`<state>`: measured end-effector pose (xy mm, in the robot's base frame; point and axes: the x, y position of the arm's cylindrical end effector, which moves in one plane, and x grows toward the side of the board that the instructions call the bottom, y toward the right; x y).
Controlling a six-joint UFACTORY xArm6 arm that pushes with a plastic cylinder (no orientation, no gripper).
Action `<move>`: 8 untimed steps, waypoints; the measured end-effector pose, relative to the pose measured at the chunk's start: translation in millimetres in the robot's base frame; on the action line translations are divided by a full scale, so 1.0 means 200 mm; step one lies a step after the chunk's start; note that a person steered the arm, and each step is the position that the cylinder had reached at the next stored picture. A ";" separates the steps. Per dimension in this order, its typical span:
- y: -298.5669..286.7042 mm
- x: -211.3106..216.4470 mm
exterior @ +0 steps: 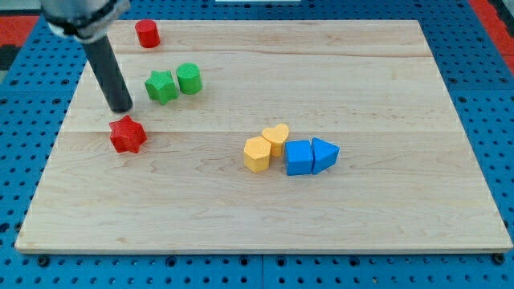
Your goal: Place the blue triangle at the top center of the board
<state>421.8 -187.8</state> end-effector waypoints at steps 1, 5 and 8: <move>0.05 0.29; 0.77 0.58; 1.09 0.91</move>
<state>604.3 30.4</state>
